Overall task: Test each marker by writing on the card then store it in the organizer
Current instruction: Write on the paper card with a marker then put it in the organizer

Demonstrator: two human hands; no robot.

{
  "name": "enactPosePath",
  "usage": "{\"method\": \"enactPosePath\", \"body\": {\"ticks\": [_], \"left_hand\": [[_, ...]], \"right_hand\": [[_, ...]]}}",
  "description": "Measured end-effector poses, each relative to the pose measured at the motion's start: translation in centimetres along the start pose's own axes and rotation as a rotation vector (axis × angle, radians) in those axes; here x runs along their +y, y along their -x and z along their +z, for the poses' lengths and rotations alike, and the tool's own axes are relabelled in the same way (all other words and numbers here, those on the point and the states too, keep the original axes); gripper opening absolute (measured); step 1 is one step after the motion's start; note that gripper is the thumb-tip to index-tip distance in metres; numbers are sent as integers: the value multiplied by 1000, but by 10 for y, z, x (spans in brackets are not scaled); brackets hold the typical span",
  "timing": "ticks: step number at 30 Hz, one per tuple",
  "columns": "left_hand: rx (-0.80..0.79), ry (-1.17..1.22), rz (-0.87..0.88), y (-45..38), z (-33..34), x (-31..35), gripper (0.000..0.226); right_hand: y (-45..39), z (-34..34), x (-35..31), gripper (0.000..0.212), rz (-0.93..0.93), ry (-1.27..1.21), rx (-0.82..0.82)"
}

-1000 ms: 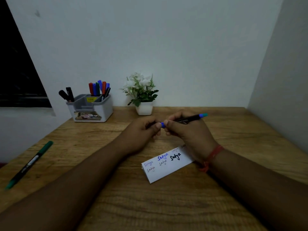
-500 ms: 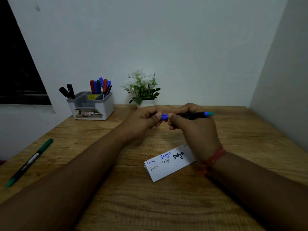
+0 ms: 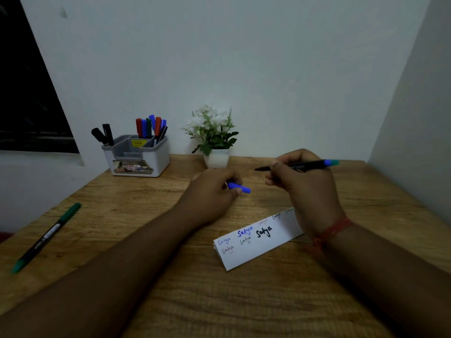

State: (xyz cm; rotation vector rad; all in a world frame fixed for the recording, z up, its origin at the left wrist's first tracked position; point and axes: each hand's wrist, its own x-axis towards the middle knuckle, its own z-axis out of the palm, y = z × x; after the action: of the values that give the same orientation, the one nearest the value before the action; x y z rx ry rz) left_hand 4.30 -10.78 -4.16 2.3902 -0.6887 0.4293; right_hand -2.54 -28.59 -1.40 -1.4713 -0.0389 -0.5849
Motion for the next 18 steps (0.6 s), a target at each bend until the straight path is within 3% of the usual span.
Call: {"method": "enactPosePath", "body": {"ticks": [7, 13, 18], "left_hand": [[-87, -122, -34, 1, 3, -7, 19], [-135, -311, -16, 1, -4, -11, 74], [-180, -522, 72, 1, -6, -12, 85]], "right_hand": [[-3, -4, 3, 6, 16, 61, -12], [-3, -4, 0, 3, 31, 23, -52], [-1, -6, -12, 10, 45, -15, -117]]}}
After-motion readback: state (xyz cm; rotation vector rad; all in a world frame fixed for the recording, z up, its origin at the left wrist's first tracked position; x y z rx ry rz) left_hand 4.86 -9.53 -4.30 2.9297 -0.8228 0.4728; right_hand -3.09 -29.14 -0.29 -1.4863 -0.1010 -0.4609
